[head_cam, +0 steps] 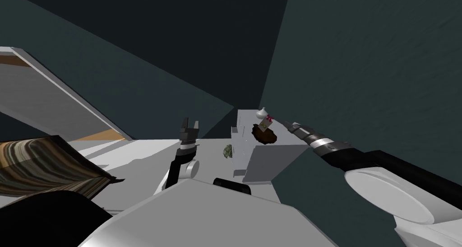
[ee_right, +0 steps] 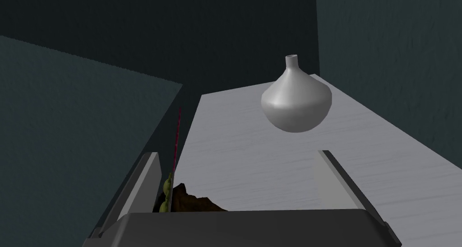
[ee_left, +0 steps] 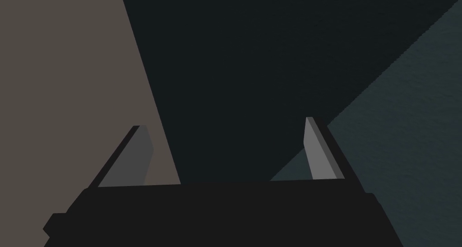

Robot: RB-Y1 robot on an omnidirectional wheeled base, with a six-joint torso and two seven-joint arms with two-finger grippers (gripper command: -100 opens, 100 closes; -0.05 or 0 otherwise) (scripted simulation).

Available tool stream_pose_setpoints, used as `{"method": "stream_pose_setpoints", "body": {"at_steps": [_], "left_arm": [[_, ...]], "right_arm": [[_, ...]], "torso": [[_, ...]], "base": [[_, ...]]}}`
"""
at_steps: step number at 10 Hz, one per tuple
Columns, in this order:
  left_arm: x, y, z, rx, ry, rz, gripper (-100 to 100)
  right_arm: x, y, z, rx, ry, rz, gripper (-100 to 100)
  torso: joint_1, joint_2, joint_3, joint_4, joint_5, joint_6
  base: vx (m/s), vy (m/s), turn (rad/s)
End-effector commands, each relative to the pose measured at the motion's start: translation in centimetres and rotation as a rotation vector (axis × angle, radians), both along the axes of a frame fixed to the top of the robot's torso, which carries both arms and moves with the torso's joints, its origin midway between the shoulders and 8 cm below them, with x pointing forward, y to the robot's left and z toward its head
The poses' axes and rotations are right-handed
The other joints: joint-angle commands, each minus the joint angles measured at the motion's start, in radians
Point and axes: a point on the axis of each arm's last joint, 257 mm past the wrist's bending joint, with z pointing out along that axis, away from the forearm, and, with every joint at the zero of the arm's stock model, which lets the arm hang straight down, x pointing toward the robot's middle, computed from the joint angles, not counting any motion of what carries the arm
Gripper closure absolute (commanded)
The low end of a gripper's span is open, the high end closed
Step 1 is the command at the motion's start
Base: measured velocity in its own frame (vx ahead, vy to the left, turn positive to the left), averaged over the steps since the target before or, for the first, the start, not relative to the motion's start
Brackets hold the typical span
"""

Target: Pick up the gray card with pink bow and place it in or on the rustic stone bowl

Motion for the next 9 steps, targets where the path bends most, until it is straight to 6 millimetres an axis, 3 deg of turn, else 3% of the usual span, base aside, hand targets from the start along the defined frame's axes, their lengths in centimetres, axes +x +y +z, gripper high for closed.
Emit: {"method": "stream_pose_setpoints", "body": {"at_steps": [1, 3, 4, 9], "left_arm": [[0.0, 0.0, 0.0, 0.0, 0.0, 0.0, 0], [0.0, 0.0, 0.0, 0.0, 0.0, 0.0, 0], [0.0, 0.0, 0.0, 0.0, 0.0, 0.0, 0], [0.0, -0.01, 0.0, 0.0, 0.0, 0.0, 0]], "right_arm": [[-0.67, 0.57, 1.17, 0.003, -0.002, 0.017, -100], [-0.74, 0.76, 1.36, 0.002, -0.003, 0.019, -100], [-0.78, 0.79, 1.4, 0.004, -0.002, 0.02, 0], [-0.77, 0.79, 1.39, 0.004, -0.002, 0.02, 0]], "torso": [[0.0, 0.0, 0.0, 0.0, 0.0, 0.0], [0.001, 0.0, 0.0, 0.0, 0.0, 0.0], [0.0, 0.002, 0.001, 0.0, 0.0, -0.001], [0.0, 0.004, 0.002, 0.001, 0.0, -0.001]], "base": [[0.074, -0.004, -0.128], [0.038, 0.005, -0.042], [0.0, 0.0, 0.0], [0.0, 0.0, 0.0]]}}
